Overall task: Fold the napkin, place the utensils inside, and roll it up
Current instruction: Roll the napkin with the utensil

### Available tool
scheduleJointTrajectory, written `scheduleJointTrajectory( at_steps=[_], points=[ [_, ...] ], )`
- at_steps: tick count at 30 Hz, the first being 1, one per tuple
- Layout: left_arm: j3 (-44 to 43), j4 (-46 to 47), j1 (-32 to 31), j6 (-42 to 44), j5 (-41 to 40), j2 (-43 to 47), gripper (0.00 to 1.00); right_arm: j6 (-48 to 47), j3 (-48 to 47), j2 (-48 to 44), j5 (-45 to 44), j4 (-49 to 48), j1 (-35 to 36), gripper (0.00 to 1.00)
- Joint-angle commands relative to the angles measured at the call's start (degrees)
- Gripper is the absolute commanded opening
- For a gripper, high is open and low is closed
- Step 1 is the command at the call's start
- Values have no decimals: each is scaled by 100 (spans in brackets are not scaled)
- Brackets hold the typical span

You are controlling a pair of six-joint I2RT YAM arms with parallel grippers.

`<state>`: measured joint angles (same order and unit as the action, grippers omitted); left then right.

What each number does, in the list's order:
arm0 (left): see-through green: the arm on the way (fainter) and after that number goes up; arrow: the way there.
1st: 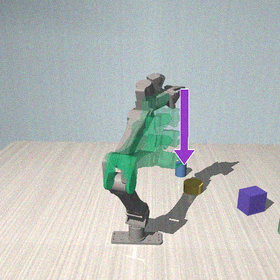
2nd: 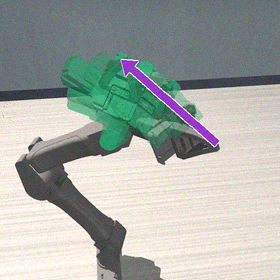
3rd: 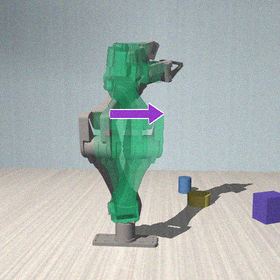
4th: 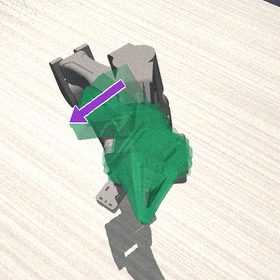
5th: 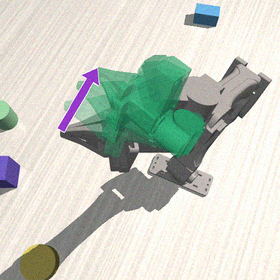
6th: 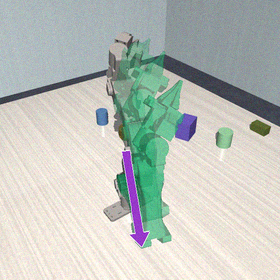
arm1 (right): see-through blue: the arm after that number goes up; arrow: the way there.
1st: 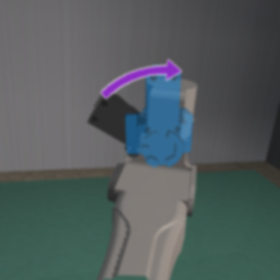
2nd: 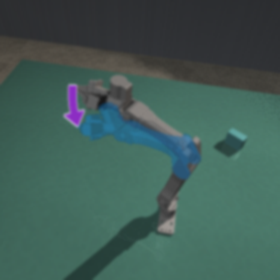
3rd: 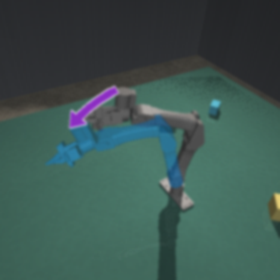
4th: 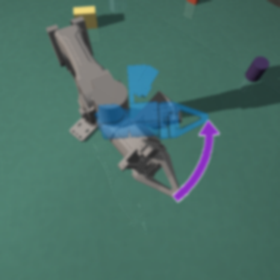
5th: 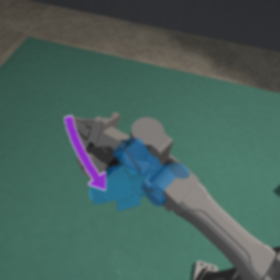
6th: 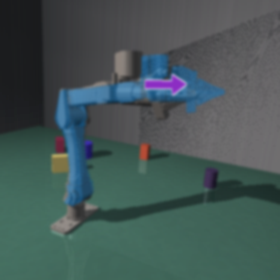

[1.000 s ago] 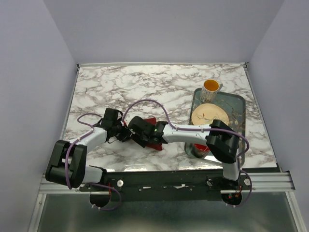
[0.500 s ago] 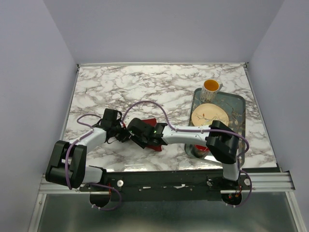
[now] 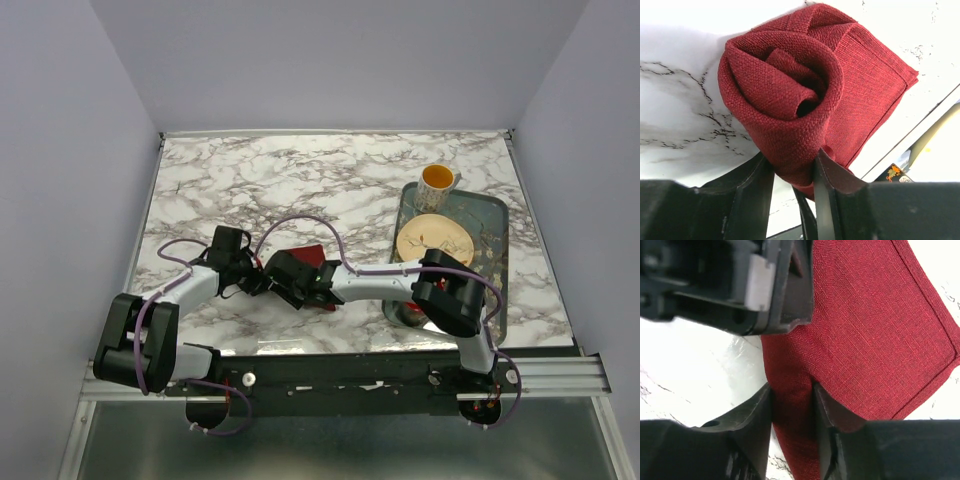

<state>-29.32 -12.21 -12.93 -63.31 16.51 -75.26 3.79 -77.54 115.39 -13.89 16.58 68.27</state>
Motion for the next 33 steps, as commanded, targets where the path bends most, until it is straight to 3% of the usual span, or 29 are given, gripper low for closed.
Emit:
scheduleJointTrajectory(
  at_steps=[1, 3, 8, 15, 24, 33],
  points=[
    [163, -352, 18, 117, 45, 126, 46, 227, 221, 168, 87, -58, -129, 26],
    [146, -387, 18, 196, 19, 248, 52, 271, 230, 124, 559, -58, -314, 20],
    [-161, -1063, 18, 818, -577, 793, 65, 368, 230, 62, 2572, -32, -971, 17],
    [-426, -1618, 18, 1005, -817, 1453, 67, 754, -59, 615, 5295, -67, -1773, 17],
    [-346, -881, -34, 741, -439, 839, 68, 869, -297, 1213, 6266, -58, -2037, 20],
    [-144, -590, -193, 460, -324, 452, 66, 1141, -403, 1319, 6188, -41, -2195, 22]
  ],
)
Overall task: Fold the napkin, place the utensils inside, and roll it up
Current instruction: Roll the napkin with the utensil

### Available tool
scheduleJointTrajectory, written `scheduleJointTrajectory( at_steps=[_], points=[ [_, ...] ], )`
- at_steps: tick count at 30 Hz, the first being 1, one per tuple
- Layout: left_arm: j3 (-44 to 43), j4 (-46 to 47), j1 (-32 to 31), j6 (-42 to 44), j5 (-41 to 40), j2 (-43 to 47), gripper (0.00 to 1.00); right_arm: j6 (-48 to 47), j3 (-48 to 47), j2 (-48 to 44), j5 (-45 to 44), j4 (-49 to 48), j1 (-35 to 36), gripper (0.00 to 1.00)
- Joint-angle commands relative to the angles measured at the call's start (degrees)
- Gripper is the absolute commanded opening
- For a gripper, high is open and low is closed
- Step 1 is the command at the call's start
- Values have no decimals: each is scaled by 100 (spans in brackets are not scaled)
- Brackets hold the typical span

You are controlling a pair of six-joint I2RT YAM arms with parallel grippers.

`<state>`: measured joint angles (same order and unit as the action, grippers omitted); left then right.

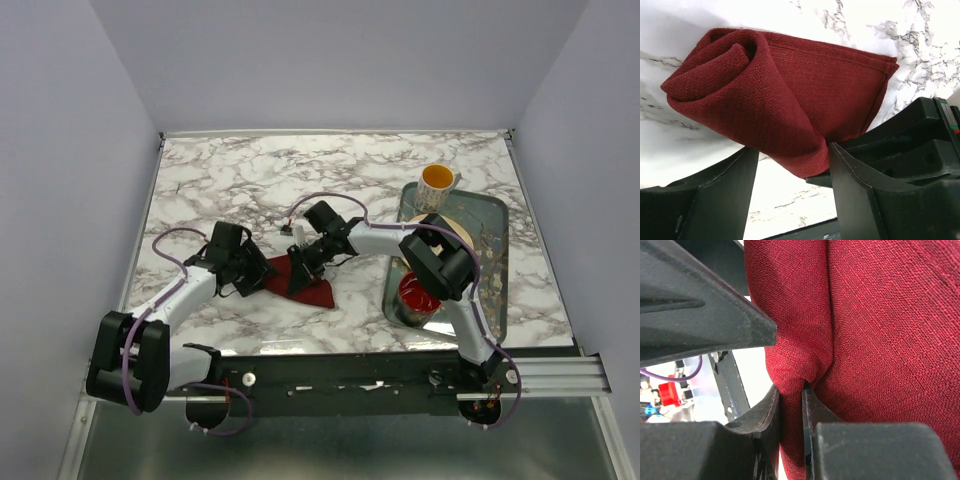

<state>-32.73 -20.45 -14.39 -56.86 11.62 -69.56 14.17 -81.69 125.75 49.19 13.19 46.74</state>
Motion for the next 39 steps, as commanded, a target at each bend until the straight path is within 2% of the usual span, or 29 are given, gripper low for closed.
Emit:
scheduleJointTrajectory(
  at_steps=[1, 9, 10, 12, 15, 18, 19, 25, 33, 39],
  points=[
    [249, 243, -46, -220, 157, -137, 65, 112, 4, 292, -137, 316, -34, 22],
    [460, 463, 24, -299, -107, -523, 61, -150, -84, 20, -787, 675, -25, 35],
    [530, 541, 50, -308, -116, -524, 60, -213, -119, -50, -971, 824, -25, 41],
    [548, 551, 86, -308, -186, -515, 57, -397, -119, -173, -1147, 939, 19, 45],
    [575, 559, 86, -299, -195, -523, 54, -599, -180, -525, -1815, 1229, 168, 52],
    [619, 612, 95, -352, -90, -593, 52, -775, -339, -964, -2886, 1589, 501, 57],
    [627, 621, 95, -361, -55, -603, 51, -802, -356, -1096, -3515, 1677, 598, 59],
    [628, 577, 112, -413, 34, -471, 51, -811, 30, -1721, -5390, 1425, 1372, 61],
    [601, 533, 130, -431, 148, -453, 50, -925, -189, -1317, -6052, 1168, 1970, 60],
    [627, 577, 138, -449, 183, -427, 51, -1101, -181, -1150, -6325, 1081, 2006, 57]
  ],
)
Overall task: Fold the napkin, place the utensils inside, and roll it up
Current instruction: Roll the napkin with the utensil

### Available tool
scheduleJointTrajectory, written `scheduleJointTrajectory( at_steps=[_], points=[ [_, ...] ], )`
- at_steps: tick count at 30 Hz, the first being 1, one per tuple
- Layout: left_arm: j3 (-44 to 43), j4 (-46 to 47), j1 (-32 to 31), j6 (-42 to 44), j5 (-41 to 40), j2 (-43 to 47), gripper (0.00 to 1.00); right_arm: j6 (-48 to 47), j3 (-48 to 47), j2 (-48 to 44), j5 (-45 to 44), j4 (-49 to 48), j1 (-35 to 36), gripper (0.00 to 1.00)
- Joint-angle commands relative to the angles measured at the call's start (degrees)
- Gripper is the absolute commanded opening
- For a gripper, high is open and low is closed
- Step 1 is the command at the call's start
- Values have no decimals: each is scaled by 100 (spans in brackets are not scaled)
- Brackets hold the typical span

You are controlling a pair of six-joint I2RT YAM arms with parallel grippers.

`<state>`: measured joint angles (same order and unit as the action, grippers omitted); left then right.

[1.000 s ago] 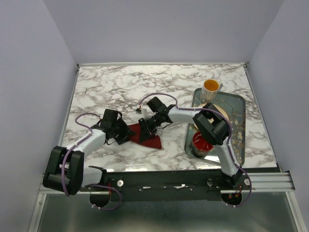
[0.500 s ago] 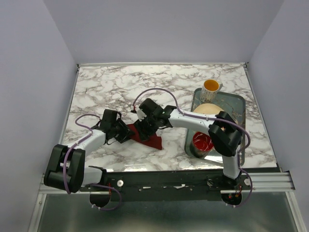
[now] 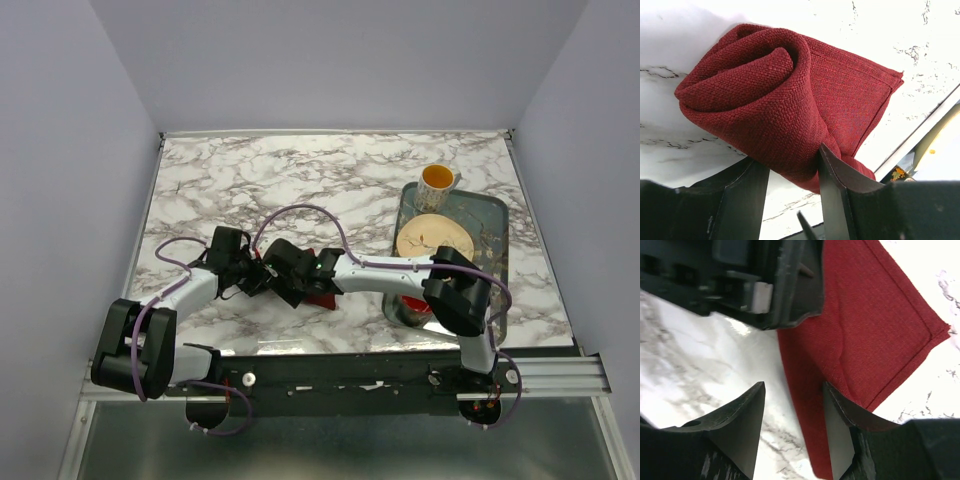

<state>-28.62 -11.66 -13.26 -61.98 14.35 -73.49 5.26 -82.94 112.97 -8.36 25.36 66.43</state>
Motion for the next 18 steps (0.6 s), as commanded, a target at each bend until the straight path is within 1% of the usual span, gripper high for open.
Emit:
scheduleJointTrajectory(
  at_steps=[1, 13, 18],
  points=[
    [234, -302, 25, 54, -81, -25, 51, -253, -47, 138, -553, -181, 45, 57],
    [208, -302, 60, 36, -11, -7, 51, -367, -3, 524, -491, -365, 71, 58],
    [173, -249, 60, 89, 15, -16, 55, -429, -12, 682, -746, -436, 71, 56]
  ],
)
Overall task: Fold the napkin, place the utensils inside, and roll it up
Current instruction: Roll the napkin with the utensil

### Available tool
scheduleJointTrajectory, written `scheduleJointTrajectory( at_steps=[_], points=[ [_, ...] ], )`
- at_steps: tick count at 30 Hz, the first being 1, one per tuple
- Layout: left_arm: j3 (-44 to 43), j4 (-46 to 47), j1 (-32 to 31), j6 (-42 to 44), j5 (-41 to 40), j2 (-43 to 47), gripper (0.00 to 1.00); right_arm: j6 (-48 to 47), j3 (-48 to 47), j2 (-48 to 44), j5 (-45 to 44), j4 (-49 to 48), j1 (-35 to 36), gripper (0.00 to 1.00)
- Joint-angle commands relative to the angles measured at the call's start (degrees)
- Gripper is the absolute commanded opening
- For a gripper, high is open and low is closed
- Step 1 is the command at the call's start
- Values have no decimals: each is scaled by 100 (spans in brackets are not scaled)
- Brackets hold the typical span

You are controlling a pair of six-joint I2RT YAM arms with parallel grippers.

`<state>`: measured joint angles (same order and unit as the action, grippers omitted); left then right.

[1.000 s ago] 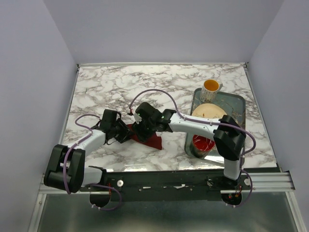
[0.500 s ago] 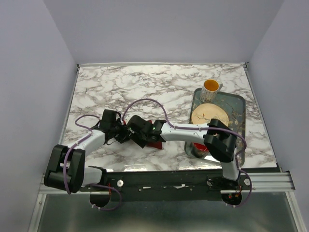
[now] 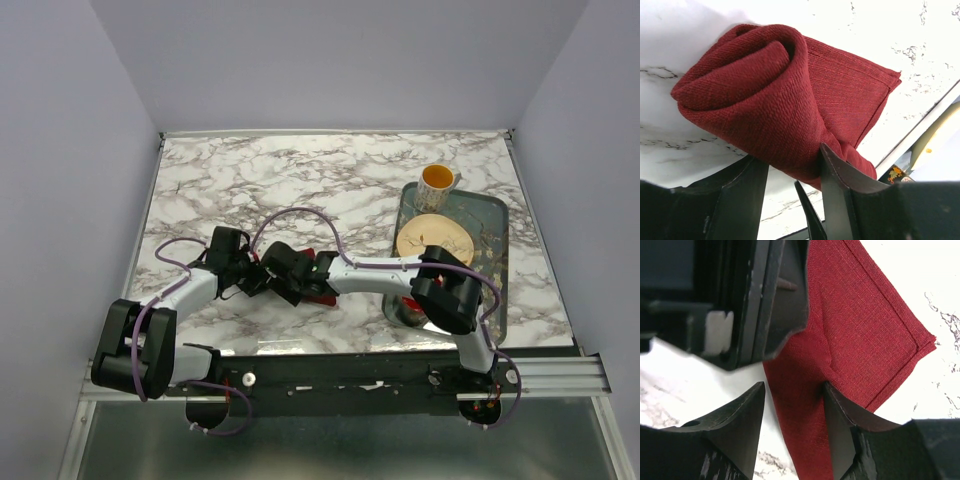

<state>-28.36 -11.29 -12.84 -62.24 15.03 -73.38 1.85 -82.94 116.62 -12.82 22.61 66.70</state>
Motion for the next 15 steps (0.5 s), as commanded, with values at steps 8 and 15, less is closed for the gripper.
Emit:
scheduleJointTrajectory(
  at_steps=[8, 15],
  points=[
    [15, -338, 115, 387, -105, -9, 62, -44, -91, 485, -292, -204, 10, 29],
    [-398, -1006, 299, 1047, -597, 438, 66, 184, -82, 248, 920, -82, -402, 22]
  ],
)
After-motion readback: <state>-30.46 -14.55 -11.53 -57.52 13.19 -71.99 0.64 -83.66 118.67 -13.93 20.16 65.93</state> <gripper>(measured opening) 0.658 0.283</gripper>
